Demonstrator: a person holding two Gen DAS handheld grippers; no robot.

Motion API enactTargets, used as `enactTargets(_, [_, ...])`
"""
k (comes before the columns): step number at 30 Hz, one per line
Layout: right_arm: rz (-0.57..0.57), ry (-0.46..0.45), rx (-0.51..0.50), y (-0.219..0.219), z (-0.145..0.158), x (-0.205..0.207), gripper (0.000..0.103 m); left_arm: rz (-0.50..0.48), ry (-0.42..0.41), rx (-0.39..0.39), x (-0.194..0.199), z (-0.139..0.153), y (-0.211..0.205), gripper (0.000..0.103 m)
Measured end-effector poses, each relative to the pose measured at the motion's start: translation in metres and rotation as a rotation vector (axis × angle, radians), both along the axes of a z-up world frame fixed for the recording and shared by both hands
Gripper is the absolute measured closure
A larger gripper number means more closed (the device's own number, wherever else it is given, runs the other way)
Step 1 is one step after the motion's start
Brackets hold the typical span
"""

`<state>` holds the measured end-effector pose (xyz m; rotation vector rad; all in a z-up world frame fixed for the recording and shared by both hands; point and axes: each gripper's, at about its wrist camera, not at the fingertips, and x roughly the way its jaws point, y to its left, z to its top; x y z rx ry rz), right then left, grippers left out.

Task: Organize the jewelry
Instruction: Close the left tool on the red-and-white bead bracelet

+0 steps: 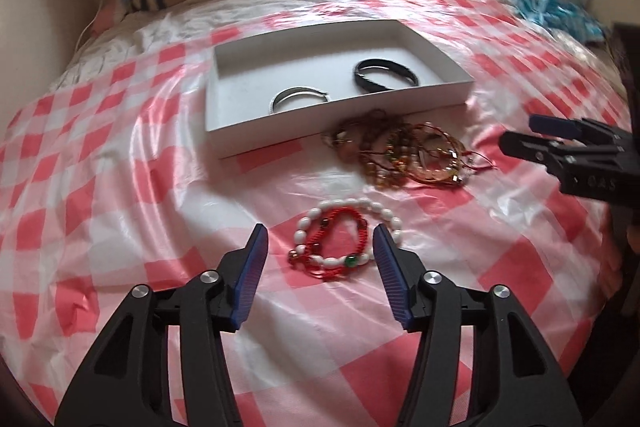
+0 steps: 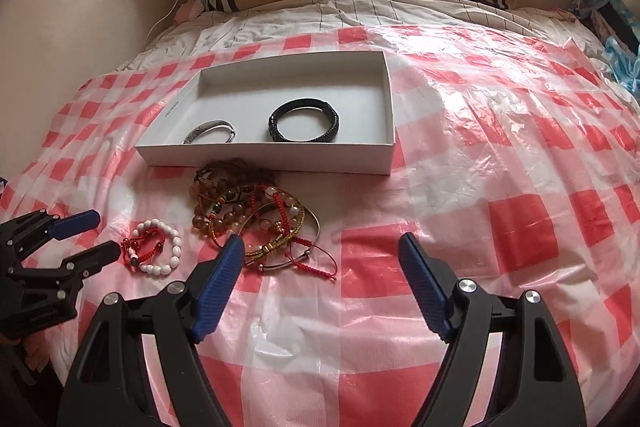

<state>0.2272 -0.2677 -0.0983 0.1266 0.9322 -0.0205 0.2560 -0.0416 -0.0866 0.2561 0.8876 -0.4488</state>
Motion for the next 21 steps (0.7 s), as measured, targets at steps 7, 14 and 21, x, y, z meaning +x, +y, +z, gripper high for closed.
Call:
enactTargets(7, [-0.004, 0.028, -0.013, -0.002, -0.007, 0.005, 0.027, -0.065, 0.009, 0.059, 0.001, -0.016, -0.022, 0.05])
enactTargets(14, [0.059, -0.004, -0.044, 0.014, -0.008, 0.018, 0.031, -0.07, 0.08, 0.003, 0.005, -0.017, -0.021, 0.1])
enactTargets(21, [0.157, 0.043, -0.077, 0.033, -0.027, 0.046, 0.062, 0.0, 0.139, -0.214, 0.019, 0.001, 0.011, 0.103])
